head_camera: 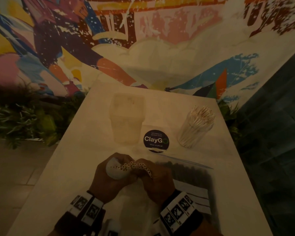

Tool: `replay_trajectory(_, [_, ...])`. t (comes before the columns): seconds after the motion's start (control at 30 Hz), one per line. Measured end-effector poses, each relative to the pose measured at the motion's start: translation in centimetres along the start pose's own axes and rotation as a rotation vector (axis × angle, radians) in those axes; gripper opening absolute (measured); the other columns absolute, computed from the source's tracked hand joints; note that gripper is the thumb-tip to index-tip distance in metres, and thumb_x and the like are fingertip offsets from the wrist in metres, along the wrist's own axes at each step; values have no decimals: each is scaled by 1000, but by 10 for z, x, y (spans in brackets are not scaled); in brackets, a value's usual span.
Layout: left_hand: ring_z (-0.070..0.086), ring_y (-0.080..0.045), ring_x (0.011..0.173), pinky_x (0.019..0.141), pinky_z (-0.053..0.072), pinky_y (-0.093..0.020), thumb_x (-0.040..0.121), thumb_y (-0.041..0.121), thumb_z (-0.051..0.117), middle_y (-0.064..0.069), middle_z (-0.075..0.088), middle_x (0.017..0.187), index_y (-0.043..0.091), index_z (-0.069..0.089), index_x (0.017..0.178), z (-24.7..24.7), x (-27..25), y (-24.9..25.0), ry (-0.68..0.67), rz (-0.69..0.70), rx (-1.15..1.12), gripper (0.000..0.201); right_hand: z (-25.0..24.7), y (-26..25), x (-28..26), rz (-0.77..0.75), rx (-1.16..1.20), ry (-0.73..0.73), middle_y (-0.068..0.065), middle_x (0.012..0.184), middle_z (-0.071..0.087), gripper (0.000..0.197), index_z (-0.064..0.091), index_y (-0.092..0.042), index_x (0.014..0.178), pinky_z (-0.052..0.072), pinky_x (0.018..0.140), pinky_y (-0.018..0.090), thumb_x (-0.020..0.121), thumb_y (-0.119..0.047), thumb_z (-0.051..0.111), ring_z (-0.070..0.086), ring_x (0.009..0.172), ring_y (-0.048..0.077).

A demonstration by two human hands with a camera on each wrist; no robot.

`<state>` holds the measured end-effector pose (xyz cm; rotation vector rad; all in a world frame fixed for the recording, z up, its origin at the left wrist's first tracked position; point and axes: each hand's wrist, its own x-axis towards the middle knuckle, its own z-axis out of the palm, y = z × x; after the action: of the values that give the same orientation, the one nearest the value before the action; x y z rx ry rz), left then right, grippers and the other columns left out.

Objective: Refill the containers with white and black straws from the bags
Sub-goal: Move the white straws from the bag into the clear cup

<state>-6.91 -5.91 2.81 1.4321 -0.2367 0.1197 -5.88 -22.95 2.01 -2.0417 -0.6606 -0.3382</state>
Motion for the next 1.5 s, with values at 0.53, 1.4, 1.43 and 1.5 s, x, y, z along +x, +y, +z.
replay_trajectory(0.53, [68,-23,78,67,57,-38,55,25,79,-8,71,84,25,68,75,-18,-1,-14,148,-65,102,23,1,12,8,256,-16,66,-1,72,56,14,55,-12,86,43,56,14,83,-26,52,51,63,9])
replay_trajectory(1.4, [66,-33,81,72,56,-40,57,20,81,-14,68,82,14,64,75,-19,-4,-17,126,-85,40,26,5,21,3,412,40,56,7,63,55,28,42,-27,62,44,57,23,80,-27,64,55,60,20])
replay_trajectory(1.43, [67,-31,81,72,56,-37,57,20,81,-14,68,82,13,63,75,-18,-4,-17,121,-85,53,26,4,18,4,440,102,88,9,61,54,29,42,-23,62,46,58,29,79,-28,65,55,60,21])
replay_trajectory(1.5, [67,-28,80,70,56,-30,58,7,84,-12,69,82,8,62,76,-17,-4,-16,112,-88,47,28,1,12,8,475,163,140,5,57,49,32,40,-21,60,47,58,27,77,-30,65,52,57,15])
